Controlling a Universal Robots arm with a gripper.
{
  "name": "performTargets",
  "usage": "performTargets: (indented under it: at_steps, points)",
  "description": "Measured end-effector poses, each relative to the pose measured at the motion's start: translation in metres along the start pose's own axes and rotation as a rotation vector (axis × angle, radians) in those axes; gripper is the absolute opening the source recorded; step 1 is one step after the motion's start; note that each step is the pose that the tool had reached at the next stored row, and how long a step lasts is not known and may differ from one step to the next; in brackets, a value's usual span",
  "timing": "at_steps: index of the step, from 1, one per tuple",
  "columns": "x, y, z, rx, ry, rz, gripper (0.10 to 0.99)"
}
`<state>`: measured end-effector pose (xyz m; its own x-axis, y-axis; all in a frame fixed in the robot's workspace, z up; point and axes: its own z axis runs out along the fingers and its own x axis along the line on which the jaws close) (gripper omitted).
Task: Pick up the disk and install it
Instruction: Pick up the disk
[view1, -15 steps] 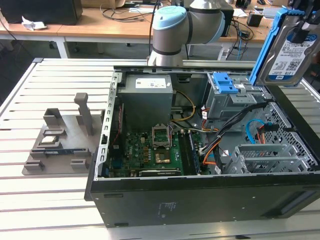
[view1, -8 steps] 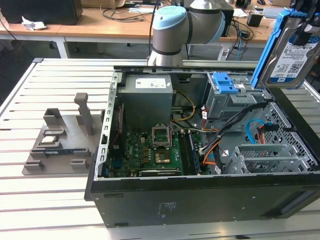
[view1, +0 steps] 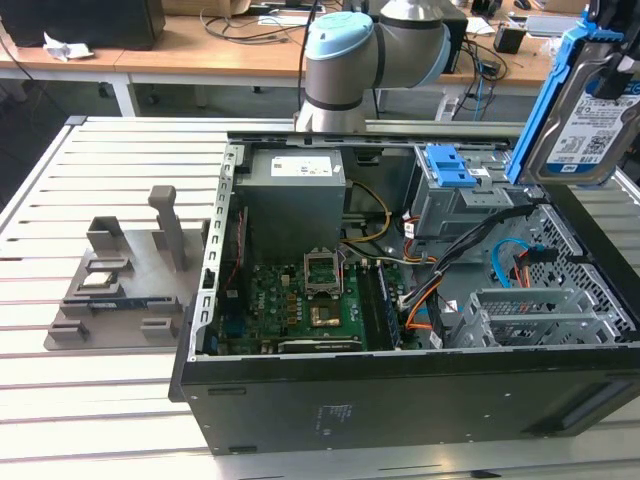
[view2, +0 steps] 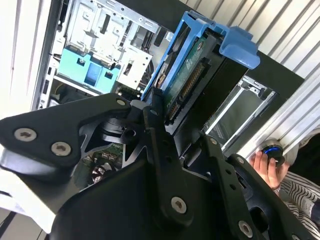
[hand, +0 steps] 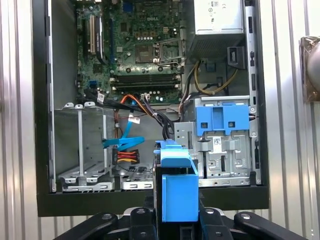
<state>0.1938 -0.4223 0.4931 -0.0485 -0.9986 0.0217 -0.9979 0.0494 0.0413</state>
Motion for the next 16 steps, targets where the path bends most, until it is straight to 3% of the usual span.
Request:
performTargets:
  at_steps: [16]
  points:
    - [0.0291, -0.0015, 0.0027, 0.000, 0.0051, 0.000, 0.361]
